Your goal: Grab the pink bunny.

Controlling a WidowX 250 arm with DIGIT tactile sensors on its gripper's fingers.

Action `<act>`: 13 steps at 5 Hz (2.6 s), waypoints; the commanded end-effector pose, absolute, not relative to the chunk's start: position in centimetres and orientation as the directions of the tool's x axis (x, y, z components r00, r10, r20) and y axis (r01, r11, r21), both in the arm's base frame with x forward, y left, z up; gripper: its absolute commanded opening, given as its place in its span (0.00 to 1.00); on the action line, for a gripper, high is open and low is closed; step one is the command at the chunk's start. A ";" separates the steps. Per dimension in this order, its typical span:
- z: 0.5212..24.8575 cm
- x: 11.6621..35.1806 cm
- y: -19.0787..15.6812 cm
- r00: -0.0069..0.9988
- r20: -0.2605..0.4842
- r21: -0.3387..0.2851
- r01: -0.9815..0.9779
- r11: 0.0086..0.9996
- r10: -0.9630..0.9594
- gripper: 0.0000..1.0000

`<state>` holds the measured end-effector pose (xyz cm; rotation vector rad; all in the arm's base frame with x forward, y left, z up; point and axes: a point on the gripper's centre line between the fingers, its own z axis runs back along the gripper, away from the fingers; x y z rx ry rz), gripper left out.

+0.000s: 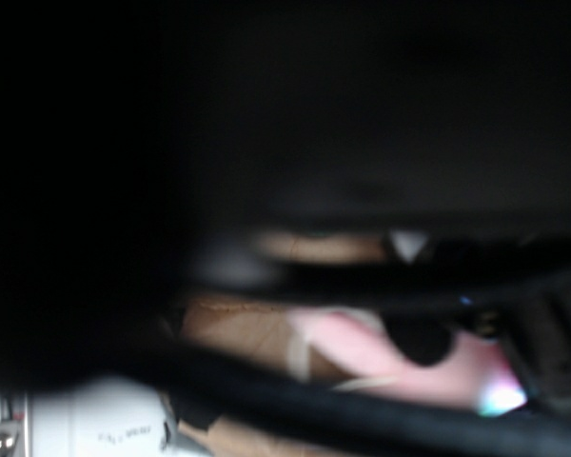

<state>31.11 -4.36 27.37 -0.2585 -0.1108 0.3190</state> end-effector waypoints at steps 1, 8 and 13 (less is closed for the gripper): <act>26.9 26.5 -1.2 0.955 0.137 -0.294 -0.213 0.932 0.262 0.00; 23.2 20.6 -0.8 0.977 0.186 -0.161 -0.073 0.984 0.103 0.00; 20.7 25.5 -2.7 0.936 0.292 -0.122 -0.168 0.978 0.197 0.00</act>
